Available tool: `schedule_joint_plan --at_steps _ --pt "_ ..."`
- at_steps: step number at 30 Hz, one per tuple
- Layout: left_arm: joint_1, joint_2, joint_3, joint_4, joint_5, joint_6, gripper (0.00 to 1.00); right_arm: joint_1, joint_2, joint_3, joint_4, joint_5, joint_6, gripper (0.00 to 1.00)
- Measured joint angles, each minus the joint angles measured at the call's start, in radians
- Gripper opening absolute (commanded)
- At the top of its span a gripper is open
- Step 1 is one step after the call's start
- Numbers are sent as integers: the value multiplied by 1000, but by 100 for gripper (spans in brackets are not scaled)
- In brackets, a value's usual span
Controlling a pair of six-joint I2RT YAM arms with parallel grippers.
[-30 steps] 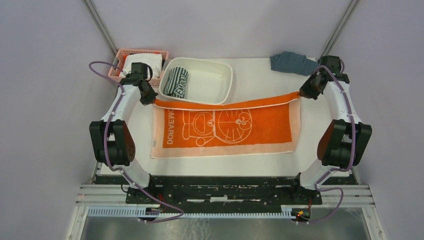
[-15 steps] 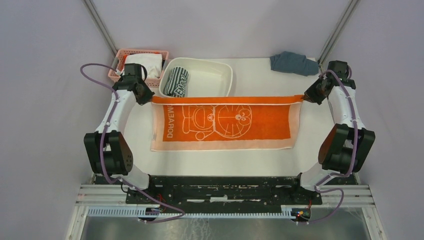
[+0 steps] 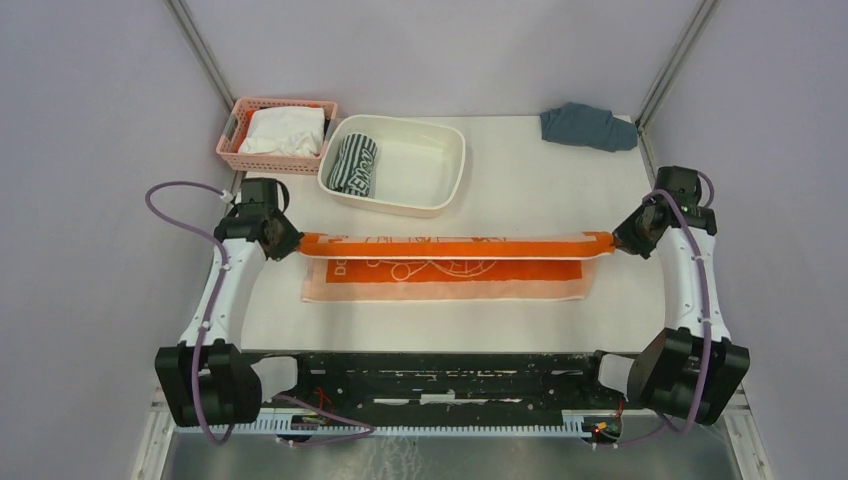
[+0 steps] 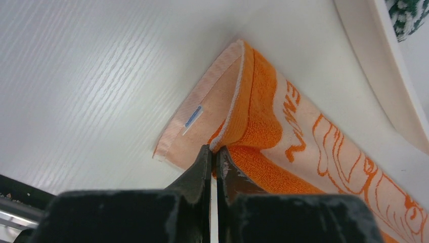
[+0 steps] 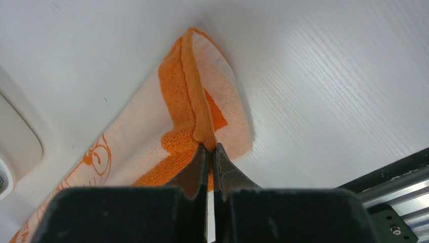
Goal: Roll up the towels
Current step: Fold the towel at the center of the board.
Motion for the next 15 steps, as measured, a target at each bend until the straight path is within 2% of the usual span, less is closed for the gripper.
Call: schedule_joint_plan --at_steps 4,8,15 --pt "8 -62 -49 -16 -9 -6 3 0 -34 -52 -4 5 0 0" --pt "14 -47 -12 -51 -12 -7 3 -1 -16 -37 -12 -21 2 0" --pt "15 -49 323 -78 -48 -7 3 2 -46 197 -18 -98 3 0"
